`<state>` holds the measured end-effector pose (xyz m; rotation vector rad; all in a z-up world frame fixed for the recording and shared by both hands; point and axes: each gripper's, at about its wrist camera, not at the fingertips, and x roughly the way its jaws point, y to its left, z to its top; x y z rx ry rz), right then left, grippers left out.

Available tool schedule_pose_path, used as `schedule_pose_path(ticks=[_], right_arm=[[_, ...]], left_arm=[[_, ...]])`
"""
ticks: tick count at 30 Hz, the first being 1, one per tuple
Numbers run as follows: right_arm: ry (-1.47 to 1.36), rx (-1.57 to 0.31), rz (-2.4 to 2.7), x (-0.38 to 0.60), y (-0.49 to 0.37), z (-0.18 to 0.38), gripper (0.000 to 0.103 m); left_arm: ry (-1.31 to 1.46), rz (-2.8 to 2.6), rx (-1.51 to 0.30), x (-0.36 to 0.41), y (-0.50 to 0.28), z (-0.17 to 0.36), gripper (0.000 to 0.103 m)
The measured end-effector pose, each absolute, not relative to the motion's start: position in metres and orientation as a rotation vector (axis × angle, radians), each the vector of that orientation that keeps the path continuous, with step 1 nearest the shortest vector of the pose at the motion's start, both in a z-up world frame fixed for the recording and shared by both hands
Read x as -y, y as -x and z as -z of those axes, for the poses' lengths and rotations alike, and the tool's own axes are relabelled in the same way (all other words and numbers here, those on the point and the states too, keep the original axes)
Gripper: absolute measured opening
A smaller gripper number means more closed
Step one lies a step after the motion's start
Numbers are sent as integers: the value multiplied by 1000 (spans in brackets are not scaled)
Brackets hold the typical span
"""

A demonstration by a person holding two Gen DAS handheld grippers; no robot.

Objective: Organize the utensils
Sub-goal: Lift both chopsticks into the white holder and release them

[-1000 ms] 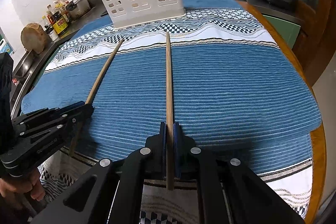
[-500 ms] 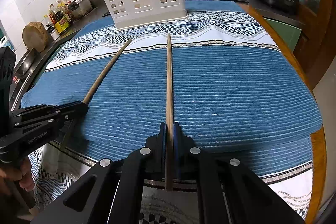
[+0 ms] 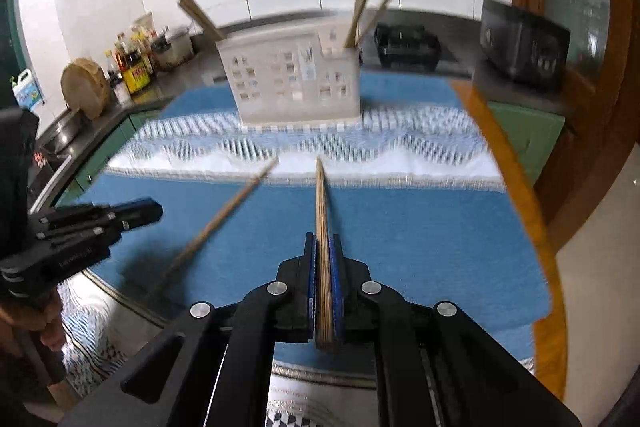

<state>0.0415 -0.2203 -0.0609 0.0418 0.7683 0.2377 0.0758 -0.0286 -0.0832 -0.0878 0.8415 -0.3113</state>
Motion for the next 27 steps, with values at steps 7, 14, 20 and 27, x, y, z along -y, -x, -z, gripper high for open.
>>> schedule_pose_path(ticks=[7, 14, 20, 27], right_arm=[[-19, -697, -249, 218, -44, 35, 7], [-24, -707, -250, 217, -43, 36, 7], [-18, -698, -250, 214, -43, 33, 7], [-18, -698, -257, 214, -42, 34, 7]], left_arm=[[122, 341, -883, 24, -76, 90, 6], [113, 346, -986, 29, -67, 126, 10], [116, 325, -1037, 29, -67, 149, 10], [65, 312, -1018, 36, -67, 150, 6]])
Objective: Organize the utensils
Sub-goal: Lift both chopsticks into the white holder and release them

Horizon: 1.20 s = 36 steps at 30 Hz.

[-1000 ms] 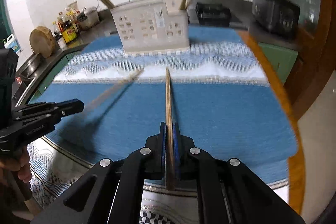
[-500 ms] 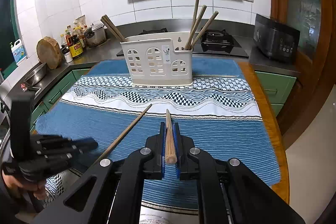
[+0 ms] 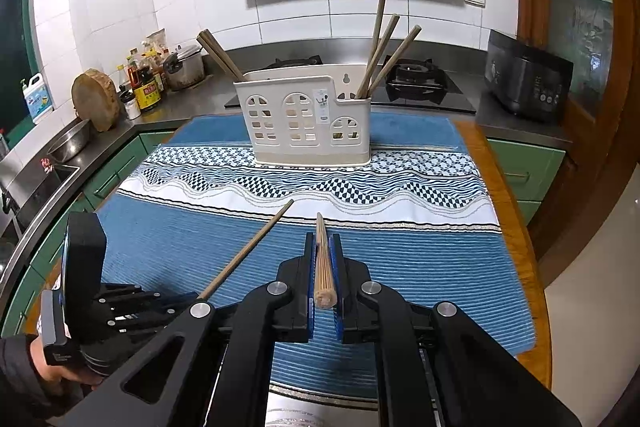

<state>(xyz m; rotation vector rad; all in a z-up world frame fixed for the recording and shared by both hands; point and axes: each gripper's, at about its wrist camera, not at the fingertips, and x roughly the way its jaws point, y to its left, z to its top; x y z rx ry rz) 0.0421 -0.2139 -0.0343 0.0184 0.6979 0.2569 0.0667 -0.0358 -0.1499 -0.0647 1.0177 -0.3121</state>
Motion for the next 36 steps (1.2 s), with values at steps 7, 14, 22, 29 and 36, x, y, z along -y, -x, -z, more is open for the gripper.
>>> schedule_pose_path(ticks=[7, 14, 22, 29, 36], right_arm=[[-19, -666, -256, 217, -41, 22, 7], [-8, -624, -270, 216, -47, 3, 7], [1, -614, -324, 212, -64, -16, 7], [29, -586, -362, 220, -99, -60, 7], [74, -497, -348, 229, -141, -124, 7]], left_arm=[[85, 323, -930, 26, -69, 112, 5], [95, 326, -827, 20, -80, 74, 5], [61, 335, -788, 22, -87, 56, 5], [33, 342, -737, 16, -104, 29, 5], [31, 354, -725, 14, -117, 17, 5]])
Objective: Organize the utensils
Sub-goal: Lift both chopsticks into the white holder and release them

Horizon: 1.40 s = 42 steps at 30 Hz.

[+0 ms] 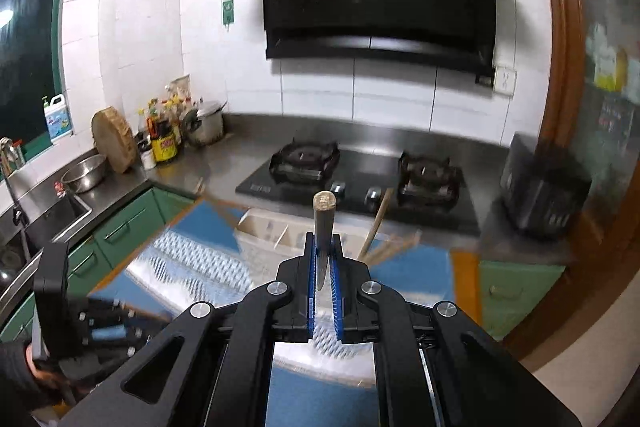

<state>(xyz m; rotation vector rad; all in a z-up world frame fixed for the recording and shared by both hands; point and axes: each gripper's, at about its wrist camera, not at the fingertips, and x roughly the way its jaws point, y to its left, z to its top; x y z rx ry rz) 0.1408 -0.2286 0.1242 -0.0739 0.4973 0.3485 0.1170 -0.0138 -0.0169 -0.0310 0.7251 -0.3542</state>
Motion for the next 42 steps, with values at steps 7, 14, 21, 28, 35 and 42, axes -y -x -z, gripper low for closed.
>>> schedule_pose_path(ticks=[7, 14, 21, 28, 35, 42], right_arm=[[101, -514, -327, 219, -191, -140, 7], [130, -626, -334, 203, -230, -111, 7], [141, -670, -331, 195, -245, -88, 7], [125, -637, -324, 202, -238, -89, 16], [97, -584, -345, 215, -200, -91, 27], [79, -578, -353, 226, -156, -73, 29]], left_arm=[[46, 361, -695, 11, -128, 2, 5], [41, 366, -641, 11, -136, -22, 5], [34, 381, -570, 14, -146, -56, 5], [8, 379, -465, 21, -161, -102, 5], [-11, 317, -379, 27, -198, -134, 5], [-9, 247, -370, 29, -234, -129, 5]])
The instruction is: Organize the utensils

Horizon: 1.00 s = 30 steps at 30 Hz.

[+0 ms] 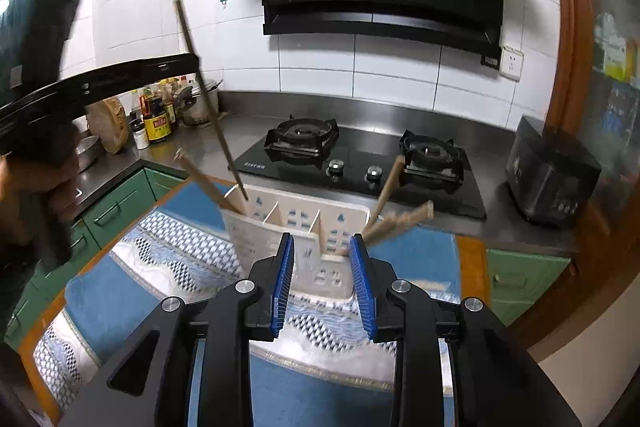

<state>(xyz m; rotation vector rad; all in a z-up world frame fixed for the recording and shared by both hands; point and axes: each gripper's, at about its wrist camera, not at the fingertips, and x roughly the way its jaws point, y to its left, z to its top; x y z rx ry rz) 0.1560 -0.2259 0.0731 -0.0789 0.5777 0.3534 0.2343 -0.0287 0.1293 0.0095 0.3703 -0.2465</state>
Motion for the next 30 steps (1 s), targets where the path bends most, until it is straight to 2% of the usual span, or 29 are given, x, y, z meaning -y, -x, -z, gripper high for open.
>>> schedule_pose_path(ticks=[11, 20, 30], right_arm=[[25, -648, -350, 223, -125, -31, 32], [-5, -677, -358, 215, -112, -14, 38], [-11, -691, -349, 208, -97, -6, 46]], left_arm=[[75, 245, -507, 13, -263, -79, 6], [54, 239, -492, 15, -252, -79, 9], [49, 248, -482, 14, -206, -83, 40]])
